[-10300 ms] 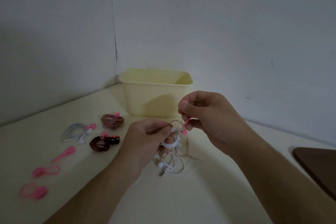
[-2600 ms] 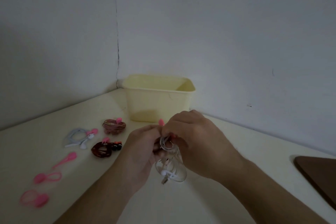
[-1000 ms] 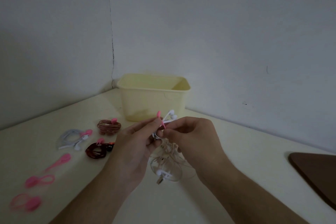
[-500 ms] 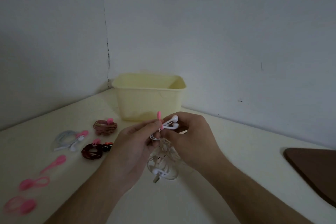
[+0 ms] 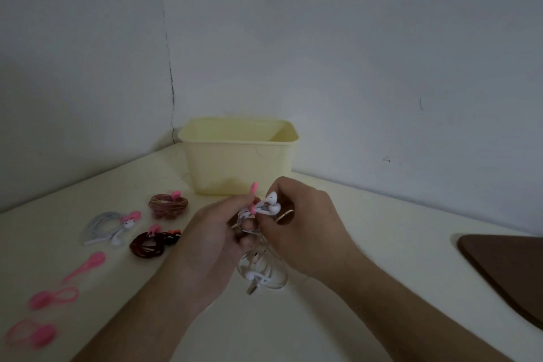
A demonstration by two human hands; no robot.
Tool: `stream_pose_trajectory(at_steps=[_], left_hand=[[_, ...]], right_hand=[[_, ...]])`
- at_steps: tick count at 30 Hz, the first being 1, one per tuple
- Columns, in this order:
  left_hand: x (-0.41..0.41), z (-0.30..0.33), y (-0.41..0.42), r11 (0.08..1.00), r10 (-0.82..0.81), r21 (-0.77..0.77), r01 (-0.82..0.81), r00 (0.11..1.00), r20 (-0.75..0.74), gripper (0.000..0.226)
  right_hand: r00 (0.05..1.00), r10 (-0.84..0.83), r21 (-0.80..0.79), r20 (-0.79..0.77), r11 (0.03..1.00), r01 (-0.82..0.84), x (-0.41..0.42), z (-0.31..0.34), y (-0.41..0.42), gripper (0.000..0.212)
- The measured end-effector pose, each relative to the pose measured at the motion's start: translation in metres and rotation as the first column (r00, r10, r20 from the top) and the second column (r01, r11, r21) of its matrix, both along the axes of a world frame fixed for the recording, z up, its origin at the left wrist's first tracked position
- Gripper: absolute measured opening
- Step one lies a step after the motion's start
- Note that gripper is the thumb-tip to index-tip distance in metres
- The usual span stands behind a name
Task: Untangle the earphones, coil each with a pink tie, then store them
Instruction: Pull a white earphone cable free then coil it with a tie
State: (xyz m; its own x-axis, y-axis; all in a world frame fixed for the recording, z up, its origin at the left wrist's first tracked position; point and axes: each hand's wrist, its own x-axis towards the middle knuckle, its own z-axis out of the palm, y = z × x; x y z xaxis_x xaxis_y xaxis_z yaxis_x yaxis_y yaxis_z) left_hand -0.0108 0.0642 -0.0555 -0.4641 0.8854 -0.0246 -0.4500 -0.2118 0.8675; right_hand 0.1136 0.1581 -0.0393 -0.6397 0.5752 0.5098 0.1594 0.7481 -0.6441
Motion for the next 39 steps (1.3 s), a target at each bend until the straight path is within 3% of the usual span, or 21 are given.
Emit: stream_pose_trajectory(at_steps=[6,8,12,16,18,20,23,28,32,36,39], left_hand=[[0.004,0.004,-0.004,1.000,0.015,0.021,-0.014,0.999,-0.040,0.028],[0.003,0.004,-0.003,1.000,0.019,0.026,-0.017,0.998,-0.056,0.021],[0.003,0.005,-0.004,1.000,0.003,-0.013,-0.004,0.995,-0.103,0.033],[0.001,0.004,-0.006,0.999,-0.024,-0.028,0.020,0.988,-0.150,0.046],[0.002,0.004,-0.006,1.000,-0.013,-0.026,0.009,0.988,-0.155,0.041],[0.004,0.005,-0.005,0.999,0.018,-0.026,-0.022,0.990,-0.139,0.033],[0.003,0.003,-0.005,0.997,0.060,-0.035,-0.066,0.987,-0.152,0.030],[0.002,0.003,-0.007,0.993,0.084,-0.069,-0.098,0.980,-0.178,0.024],[0.001,0.001,-0.005,0.992,0.097,-0.059,-0.111,0.975,-0.200,0.034],[0.001,0.000,-0.004,0.986,0.140,-0.057,-0.154,0.968,-0.208,0.027],[0.003,0.001,-0.004,0.991,0.120,-0.041,-0.130,0.976,-0.181,0.015]], right_hand=[[0.998,0.048,-0.114,0.044,0.993,-0.042,0.000,0.002,0.003,0.018],[0.996,0.078,-0.227,0.046,0.972,-0.066,0.002,0.005,0.004,0.014],[0.977,0.211,-0.560,-0.023,0.807,-0.187,0.007,0.013,0.005,0.009],[0.943,0.329,-0.695,-0.048,0.668,-0.268,0.011,0.015,0.006,0.011],[0.928,0.370,-0.728,-0.050,0.622,-0.287,0.011,0.016,0.005,0.011],[0.929,0.368,-0.715,-0.045,0.637,-0.287,0.009,0.016,0.005,0.014],[0.949,0.316,-0.609,0.004,0.753,-0.248,0.008,0.016,0.003,0.021],[0.974,0.094,-0.223,0.206,0.974,-0.047,0.004,0.013,0.003,0.009],[0.985,-0.044,0.020,0.169,0.999,0.041,0.000,0.005,0.002,0.013],[0.995,-0.070,0.014,0.067,0.997,0.070,-0.004,-0.001,0.001,0.013],[0.998,-0.056,-0.197,0.009,0.979,0.057,-0.003,0.000,0.003,0.009]])
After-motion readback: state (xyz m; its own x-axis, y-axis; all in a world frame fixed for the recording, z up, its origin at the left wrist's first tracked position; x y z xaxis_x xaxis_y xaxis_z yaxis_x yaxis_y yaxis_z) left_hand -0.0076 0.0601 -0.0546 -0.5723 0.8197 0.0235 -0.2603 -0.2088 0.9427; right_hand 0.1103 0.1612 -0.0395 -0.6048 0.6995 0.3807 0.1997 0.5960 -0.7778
